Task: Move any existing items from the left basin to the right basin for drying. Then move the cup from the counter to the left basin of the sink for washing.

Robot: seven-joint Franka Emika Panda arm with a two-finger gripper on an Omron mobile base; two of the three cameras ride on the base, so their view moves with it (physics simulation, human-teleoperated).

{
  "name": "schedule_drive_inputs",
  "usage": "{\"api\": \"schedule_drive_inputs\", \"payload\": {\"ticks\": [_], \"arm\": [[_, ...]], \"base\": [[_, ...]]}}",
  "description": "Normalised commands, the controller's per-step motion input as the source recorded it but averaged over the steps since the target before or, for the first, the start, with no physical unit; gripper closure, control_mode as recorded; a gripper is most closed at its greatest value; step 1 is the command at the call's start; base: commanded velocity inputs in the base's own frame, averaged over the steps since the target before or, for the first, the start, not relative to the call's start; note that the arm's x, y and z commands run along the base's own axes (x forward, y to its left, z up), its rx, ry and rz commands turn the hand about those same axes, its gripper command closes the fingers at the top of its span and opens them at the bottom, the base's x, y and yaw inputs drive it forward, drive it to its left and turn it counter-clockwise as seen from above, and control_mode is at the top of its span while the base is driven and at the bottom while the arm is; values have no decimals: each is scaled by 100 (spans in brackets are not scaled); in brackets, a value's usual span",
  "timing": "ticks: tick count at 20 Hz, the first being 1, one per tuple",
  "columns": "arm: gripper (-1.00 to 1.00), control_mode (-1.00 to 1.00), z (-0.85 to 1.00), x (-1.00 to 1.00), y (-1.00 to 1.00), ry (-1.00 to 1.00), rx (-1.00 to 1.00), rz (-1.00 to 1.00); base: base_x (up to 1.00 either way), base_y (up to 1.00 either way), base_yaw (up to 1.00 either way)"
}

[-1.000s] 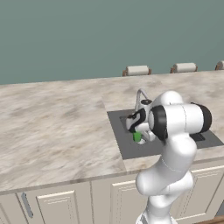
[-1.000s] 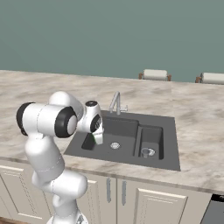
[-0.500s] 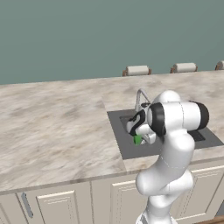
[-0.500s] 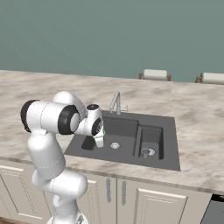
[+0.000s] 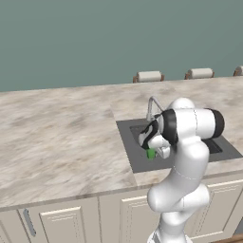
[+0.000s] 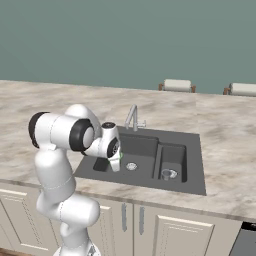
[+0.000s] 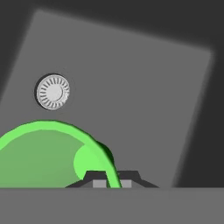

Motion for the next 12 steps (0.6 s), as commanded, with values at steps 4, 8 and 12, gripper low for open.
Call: {"api": "schedule_drive_inputs", "payload": {"ticks": [4, 8, 12], "arm": [[100, -100, -18, 0, -6, 2, 0, -2], [100, -100, -15, 0, -7, 1, 0, -2], [100, -100, -16, 0, -8, 0, 0, -2]], "base": [[0, 0, 0], [0, 0, 0], [0, 0, 0]]}}
